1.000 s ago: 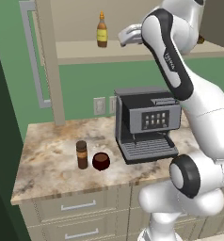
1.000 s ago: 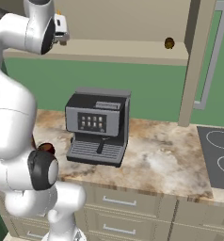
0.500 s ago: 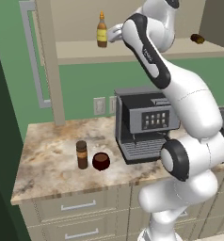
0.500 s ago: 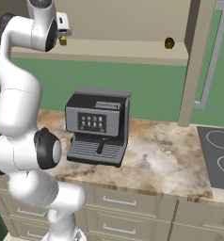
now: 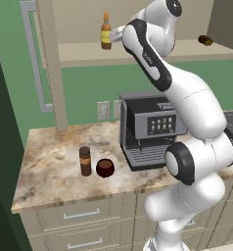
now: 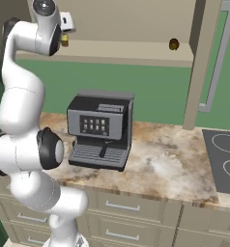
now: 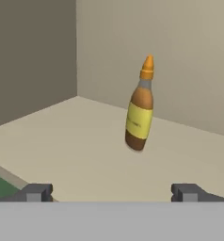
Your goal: Pick the cinnamon and honey bottle from the cabinet and place them next to the mug.
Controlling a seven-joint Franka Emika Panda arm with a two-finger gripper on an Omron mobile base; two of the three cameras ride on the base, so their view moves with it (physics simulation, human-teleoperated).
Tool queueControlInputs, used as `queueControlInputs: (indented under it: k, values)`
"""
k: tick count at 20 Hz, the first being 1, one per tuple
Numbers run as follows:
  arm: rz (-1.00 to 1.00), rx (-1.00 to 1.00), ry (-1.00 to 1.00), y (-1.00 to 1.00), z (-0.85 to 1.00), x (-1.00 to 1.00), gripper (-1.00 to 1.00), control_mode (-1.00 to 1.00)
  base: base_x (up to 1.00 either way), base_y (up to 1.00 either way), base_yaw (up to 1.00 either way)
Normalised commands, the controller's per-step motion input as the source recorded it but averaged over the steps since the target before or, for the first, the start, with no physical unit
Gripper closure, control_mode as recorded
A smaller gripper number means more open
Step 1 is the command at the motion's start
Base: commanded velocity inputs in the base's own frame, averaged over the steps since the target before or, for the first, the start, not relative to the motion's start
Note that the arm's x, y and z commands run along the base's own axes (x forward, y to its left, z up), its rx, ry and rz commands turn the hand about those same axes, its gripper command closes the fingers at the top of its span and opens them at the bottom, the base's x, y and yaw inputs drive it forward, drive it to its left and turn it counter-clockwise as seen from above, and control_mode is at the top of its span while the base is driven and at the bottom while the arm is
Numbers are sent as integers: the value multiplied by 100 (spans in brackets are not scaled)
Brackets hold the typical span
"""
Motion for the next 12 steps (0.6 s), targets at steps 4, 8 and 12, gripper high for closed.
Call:
queueControlInputs:
  k: [4,8,12]
  values:
    - [0,0,0,0,-28,44,-100,-100,0,0,0]
    - [0,0,0,0,-2,23,-100,-100,0,0,0]
    - [0,0,0,0,12,16,-100,-100,0,0,0]
